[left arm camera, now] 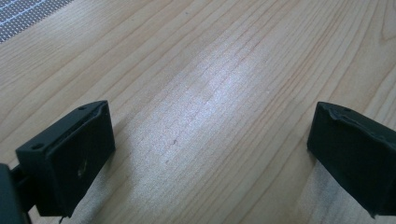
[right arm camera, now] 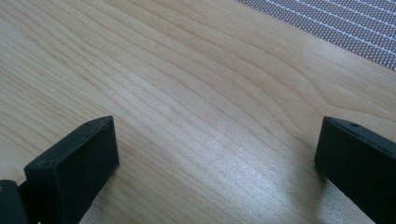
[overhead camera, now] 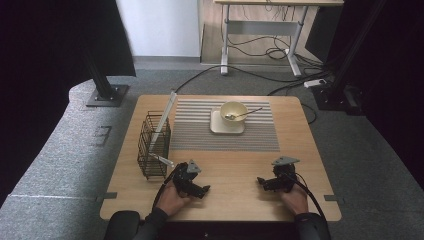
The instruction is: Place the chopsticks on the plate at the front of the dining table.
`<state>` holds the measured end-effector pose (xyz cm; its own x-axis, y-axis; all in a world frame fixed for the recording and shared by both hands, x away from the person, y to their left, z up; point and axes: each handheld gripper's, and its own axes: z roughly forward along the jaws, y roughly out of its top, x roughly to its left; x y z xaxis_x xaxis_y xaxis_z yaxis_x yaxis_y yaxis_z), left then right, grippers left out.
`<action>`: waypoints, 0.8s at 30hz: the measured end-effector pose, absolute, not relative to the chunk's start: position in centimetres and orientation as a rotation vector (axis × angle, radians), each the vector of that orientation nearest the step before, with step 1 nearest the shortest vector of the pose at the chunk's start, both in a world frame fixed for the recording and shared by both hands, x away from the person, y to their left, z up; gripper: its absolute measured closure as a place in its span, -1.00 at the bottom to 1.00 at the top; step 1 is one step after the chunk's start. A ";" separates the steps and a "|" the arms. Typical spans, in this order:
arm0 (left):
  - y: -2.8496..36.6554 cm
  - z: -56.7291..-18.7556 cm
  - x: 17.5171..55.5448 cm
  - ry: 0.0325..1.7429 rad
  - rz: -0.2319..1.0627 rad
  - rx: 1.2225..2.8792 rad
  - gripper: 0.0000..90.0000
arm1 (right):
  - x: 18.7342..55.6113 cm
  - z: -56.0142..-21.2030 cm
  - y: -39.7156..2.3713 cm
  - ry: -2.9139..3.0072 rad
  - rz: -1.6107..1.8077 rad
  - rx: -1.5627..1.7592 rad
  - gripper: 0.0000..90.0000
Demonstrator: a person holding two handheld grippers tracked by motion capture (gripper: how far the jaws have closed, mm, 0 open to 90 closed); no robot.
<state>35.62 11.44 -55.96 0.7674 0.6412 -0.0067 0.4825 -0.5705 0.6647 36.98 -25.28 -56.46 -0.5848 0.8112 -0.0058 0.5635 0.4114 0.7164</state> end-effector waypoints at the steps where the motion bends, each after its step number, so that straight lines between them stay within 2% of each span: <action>1: 11.4 -56.0 35.6 0.835 0.309 2.291 -1.00 | 37.0 -56.5 -25.3 2.319 0.975 1.184 -1.00; 24: 11.3 -56.0 34.9 0.836 0.308 2.294 -1.00 | 37.0 -56.5 -25.3 2.319 0.975 1.184 -1.00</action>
<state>34.87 11.27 -55.97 0.7671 0.6415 -0.0066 0.4840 -0.5720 0.6622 36.98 -25.28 -56.46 -0.5847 0.8112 -0.0060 0.5635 0.4115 0.7164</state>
